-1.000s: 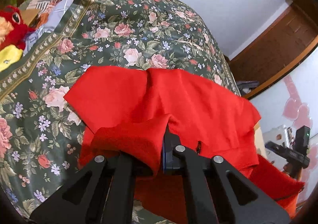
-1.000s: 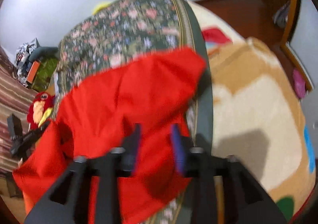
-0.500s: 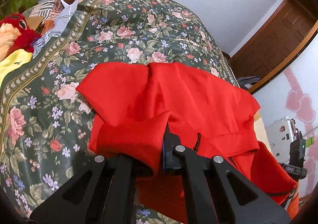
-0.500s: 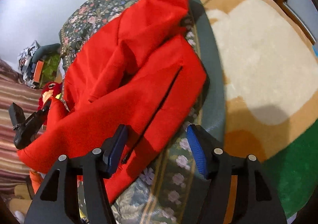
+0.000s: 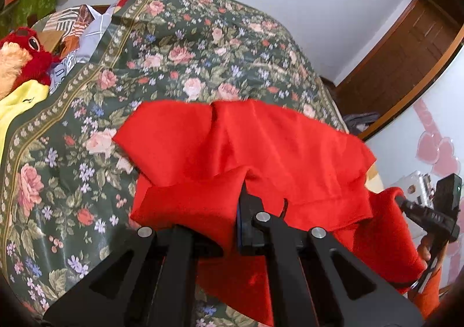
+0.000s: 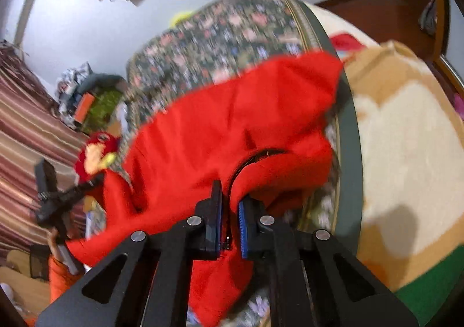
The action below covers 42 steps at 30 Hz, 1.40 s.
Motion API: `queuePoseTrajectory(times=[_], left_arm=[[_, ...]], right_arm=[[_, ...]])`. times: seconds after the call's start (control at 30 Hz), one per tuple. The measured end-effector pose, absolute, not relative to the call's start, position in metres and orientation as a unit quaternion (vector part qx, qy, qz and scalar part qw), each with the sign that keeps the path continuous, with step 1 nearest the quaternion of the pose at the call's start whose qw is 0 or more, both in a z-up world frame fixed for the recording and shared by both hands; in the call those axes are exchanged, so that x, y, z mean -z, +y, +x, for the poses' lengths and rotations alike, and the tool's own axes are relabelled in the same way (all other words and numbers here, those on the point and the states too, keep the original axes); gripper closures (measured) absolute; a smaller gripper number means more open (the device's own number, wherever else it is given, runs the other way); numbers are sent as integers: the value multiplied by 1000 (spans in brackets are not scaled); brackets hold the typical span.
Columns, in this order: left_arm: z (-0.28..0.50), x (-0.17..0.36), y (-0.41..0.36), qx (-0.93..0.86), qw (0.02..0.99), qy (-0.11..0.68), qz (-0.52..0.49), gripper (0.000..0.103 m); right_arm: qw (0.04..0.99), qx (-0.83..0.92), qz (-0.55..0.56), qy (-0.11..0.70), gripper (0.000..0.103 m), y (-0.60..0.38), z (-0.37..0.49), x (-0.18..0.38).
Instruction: Fold large clothes
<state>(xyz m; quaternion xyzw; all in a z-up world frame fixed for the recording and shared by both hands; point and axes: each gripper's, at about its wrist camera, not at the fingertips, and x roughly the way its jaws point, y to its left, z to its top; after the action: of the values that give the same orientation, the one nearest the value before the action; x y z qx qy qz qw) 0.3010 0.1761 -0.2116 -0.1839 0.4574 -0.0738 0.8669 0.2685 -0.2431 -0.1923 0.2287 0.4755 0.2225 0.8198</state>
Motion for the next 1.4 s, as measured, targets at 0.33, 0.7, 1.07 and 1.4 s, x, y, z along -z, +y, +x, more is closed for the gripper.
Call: queuePoseTrajectory(times=[0.33, 0.7, 1.07, 1.4], left_arm=[[343, 200, 215, 25, 881, 414, -229, 100], [389, 270, 243, -23, 844, 478, -243, 99], [364, 216, 238, -21, 869, 456, -191, 71], [326, 182, 218, -26, 889, 446, -104, 58]], right_arm=[[838, -160, 264, 450, 95, -258, 369, 196], [767, -154, 359, 509, 93, -284, 417, 251], [796, -161, 261, 521, 88, -285, 390, 207], [874, -73, 163, 451, 49, -299, 357, 157]])
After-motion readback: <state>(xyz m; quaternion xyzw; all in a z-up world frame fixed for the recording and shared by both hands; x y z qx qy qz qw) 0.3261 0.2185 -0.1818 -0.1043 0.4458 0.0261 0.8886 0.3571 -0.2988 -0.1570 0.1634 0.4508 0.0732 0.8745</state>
